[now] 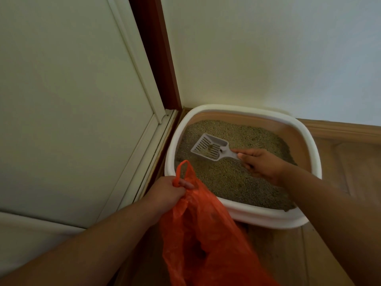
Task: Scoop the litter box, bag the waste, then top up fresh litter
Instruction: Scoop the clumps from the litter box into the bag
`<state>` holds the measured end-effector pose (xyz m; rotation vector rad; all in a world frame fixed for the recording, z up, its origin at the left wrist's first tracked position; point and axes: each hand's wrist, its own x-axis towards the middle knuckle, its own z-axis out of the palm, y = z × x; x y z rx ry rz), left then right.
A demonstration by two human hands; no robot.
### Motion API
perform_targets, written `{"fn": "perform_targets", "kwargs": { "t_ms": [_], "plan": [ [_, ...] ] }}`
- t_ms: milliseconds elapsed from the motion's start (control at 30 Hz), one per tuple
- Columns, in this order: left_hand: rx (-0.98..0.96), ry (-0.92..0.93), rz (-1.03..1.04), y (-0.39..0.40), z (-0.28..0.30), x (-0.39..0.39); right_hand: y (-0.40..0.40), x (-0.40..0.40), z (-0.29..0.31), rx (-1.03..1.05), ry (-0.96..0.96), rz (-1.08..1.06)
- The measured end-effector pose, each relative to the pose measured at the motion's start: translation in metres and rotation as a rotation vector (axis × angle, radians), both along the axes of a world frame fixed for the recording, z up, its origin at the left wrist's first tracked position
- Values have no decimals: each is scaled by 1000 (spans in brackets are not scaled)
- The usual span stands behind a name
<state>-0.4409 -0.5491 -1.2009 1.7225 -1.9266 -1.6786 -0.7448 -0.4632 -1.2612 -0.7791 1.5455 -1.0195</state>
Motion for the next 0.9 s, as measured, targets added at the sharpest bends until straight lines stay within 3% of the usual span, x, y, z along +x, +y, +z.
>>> {"fn": "perform_targets", "kwargs": {
  "t_ms": [267, 500, 900],
  "plan": [
    [-10, -11, 2, 1, 1, -1, -5, 28, 6, 31, 319, 104],
    [-12, 10, 1, 1, 0, 1, -35, 69, 11, 97, 479, 160],
    [-29, 3, 7, 0, -4, -1, -33, 87, -4, 106, 358, 42]
  ]
}}
